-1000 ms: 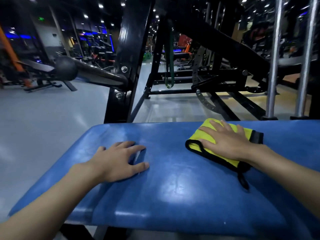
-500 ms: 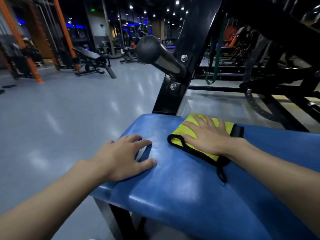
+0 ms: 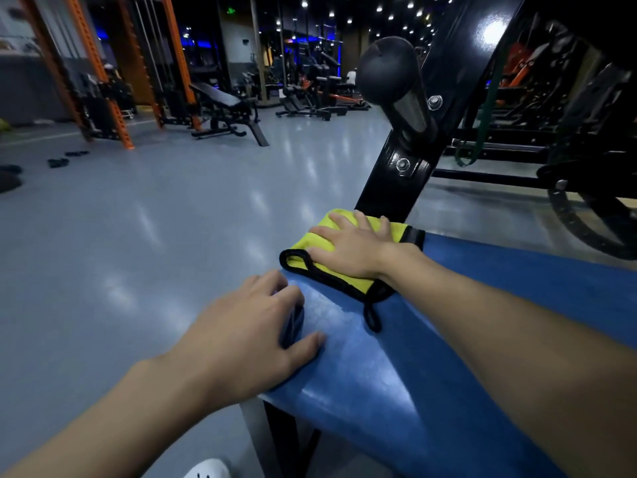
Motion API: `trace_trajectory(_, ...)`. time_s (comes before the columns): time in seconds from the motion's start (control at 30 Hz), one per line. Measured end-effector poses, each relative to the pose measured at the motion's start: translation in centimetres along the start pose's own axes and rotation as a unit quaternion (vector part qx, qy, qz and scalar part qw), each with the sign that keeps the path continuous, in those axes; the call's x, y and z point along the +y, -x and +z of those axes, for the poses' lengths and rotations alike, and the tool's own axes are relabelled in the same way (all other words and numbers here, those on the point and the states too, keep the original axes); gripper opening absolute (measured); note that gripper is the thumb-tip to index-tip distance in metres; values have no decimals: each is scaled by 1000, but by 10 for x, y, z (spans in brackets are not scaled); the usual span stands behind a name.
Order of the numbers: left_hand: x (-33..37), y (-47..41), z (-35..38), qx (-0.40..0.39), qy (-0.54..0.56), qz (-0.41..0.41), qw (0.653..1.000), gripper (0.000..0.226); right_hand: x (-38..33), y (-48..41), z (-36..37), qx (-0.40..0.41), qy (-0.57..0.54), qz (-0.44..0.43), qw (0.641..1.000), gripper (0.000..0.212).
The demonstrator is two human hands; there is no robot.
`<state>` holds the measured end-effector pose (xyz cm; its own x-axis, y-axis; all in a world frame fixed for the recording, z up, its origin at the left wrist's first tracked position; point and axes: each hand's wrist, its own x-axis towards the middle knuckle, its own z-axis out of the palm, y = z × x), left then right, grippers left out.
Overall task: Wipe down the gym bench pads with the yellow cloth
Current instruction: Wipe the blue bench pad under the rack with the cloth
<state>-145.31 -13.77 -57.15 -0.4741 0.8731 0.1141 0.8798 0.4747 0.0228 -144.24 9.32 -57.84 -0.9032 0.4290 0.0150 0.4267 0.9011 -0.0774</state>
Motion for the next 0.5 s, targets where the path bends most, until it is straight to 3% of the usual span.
trace_trajectory(0.27, -6, 24, 1, -26, 48, 25, 998, 88, -17, 7, 1, -24, 7, -15, 1000, 65)
trace_trajectory(0.5, -2, 31, 9, 20, 53, 29, 998, 81, -30, 13, -2, -33, 0, -8, 999, 68)
